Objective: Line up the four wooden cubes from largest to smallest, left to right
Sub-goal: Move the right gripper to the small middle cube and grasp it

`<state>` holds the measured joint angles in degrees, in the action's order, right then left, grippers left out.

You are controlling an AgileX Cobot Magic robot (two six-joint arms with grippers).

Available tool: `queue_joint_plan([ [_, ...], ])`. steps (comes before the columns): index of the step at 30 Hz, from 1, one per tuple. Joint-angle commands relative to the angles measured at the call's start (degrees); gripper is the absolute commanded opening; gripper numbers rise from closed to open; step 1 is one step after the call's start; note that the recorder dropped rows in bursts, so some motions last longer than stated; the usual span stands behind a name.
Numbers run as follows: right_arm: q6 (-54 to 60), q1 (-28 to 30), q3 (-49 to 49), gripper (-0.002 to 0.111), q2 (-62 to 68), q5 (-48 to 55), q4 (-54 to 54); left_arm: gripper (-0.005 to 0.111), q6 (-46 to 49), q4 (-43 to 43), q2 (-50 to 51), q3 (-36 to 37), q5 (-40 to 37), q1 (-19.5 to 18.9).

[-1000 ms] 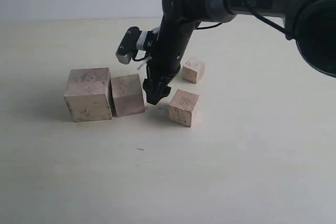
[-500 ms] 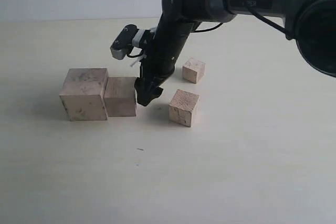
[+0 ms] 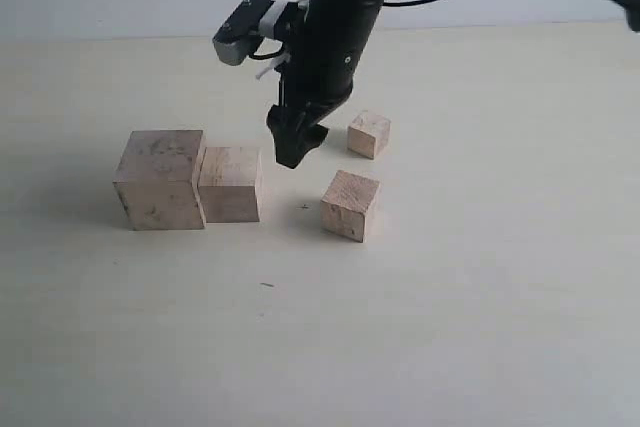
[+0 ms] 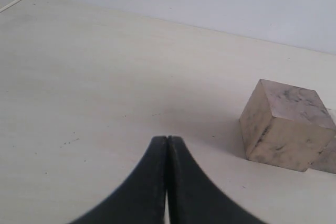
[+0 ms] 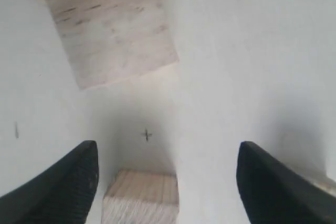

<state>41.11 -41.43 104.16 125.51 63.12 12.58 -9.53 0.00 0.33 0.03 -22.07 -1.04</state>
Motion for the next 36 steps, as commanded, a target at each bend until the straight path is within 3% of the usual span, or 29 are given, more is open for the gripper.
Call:
queue_joint_plan([
  [1, -3.9, 0.08, 0.27, 0.069, -3.92, 6.84, -3.25, 0.0, 0.27, -0.4, -0.33, -0.03, 0.74, 0.3],
  [13, -18.69, 0.08, -4.03, 0.069, -8.77, 6.84, -5.71, 0.0, 0.27, -0.4, -0.33, -0.03, 0.74, 0.3],
  [19, -16.05, 0.08, -11.13, 0.069, -8.77, 6.84, -5.71, 0.0, 0.27, -0.4, -0.33, -0.03, 0.74, 0.3],
  [30, -13.8, 0.08, -13.02, 0.069, -8.65, 6.84, -5.71, 0.0, 0.27, -0.4, -0.33, -0.03, 0.74, 0.3],
  [36, -5.71, 0.08, -18.36, 0.069, -8.65, -0.64, -5.71, 0.0, 0.27, -0.4, -0.33, -0.03, 0.74, 0.3],
])
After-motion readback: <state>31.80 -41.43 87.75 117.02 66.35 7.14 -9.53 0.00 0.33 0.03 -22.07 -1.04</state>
